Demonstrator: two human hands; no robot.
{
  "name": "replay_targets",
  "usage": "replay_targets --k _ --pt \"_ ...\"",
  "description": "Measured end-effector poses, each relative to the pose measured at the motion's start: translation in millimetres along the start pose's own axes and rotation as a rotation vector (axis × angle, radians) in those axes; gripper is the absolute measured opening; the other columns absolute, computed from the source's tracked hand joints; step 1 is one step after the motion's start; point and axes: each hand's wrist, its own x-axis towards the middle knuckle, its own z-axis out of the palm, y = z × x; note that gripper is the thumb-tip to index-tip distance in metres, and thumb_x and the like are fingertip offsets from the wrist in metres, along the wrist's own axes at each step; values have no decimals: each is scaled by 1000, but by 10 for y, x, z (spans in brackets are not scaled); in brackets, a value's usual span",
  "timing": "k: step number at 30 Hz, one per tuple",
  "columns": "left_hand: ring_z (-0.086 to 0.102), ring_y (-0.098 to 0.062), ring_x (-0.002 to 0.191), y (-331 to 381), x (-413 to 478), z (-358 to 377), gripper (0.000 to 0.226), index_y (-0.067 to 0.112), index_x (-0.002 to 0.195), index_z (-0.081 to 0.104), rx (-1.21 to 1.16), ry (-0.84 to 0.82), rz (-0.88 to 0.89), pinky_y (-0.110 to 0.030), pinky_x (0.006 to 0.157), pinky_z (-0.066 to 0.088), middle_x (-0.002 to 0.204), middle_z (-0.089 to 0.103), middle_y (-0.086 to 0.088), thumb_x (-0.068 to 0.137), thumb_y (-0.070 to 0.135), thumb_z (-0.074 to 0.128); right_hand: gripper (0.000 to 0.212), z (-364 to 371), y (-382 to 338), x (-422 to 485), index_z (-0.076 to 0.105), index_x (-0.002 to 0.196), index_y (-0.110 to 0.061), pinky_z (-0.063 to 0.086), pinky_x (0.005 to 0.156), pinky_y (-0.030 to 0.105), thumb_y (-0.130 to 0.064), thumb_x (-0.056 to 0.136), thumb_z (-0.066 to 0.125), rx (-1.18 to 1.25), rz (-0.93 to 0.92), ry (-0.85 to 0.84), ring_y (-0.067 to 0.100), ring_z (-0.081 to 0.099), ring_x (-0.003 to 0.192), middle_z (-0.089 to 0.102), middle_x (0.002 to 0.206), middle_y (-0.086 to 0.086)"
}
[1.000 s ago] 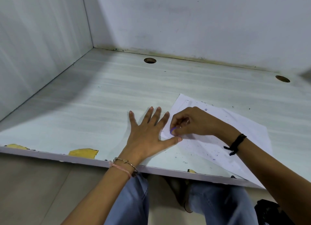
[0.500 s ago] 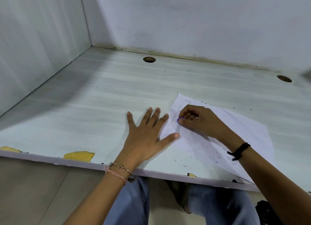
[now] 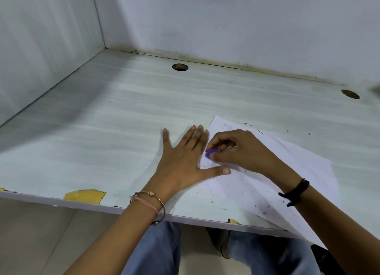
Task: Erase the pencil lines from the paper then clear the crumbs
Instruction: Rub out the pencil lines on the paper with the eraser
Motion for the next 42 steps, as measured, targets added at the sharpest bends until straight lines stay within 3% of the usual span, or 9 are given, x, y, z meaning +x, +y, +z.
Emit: replay_targets --k 4,15,19,23,27,31,35,40,42 --pt "-21 -1 146 4 4 6 112 27 157 -3 -26 26 8 -66 111 -14 163 -13 11 69 94 14 4 66 -70 107 74 76 -16 44 59 11 -12 77 72 -57 -19 17 0 56 57 69 67 -5" --pt "-23 -2 145 1 5 18 109 26 156 -6 -30 22 -1 -66 111 -15 162 -16 11 73 92 18 3 -37 -55 214 74 75 -14 46 61 16 -11 76 73 -112 -7 69 4 61 60 70 68 -5" --pt "-24 -3 145 -17 32 42 110 31 156 -1 -20 30 15 -67 110 -15 163 -13 10 69 95 12 4 29 -137 139 74 76 -14 44 58 8 -10 76 74 -110 -9 -94 -1 57 56 65 60 -11" --pt "-23 -3 145 -7 14 29 106 32 156 -5 -35 32 14 -66 110 -16 163 -14 10 72 92 16 2 -12 -106 231 72 75 -10 45 60 12 -9 76 74 -111 -11 27 1 56 56 65 62 -10" --pt "-24 -3 145 -18 23 40 105 38 155 2 -43 43 28 -66 110 -15 163 -12 10 68 95 13 6 62 -173 146 69 76 -12 48 61 13 -8 75 73 -131 -30 -113 0 60 59 68 67 -6" --pt "-23 -3 145 -14 14 38 108 27 156 -6 -22 33 7 -66 110 -17 163 -15 9 73 92 18 11 -46 -99 250 66 73 -7 46 61 20 -9 74 77 -119 -5 44 4 57 57 67 66 -1" --pt "-24 -3 145 -19 21 44 104 35 156 -1 -46 38 28 -66 109 -17 163 -14 10 72 94 17 9 18 -160 179 67 70 -9 46 59 17 -9 73 76 -137 -26 -114 5 59 57 69 66 0" --pt "-23 -3 145 -10 6 32 107 27 156 -6 -40 35 9 -65 110 -17 163 -15 10 75 92 21 11 -72 -99 286 67 70 -8 46 59 17 -9 73 77 -138 1 70 5 59 58 69 68 0" --pt "-23 -3 145 -17 13 33 104 33 156 -3 -48 32 24 -66 110 -17 163 -14 9 73 93 20 9 -28 -148 230 68 70 -8 45 60 13 -8 73 77 -125 -17 -60 1 58 55 67 63 -7"
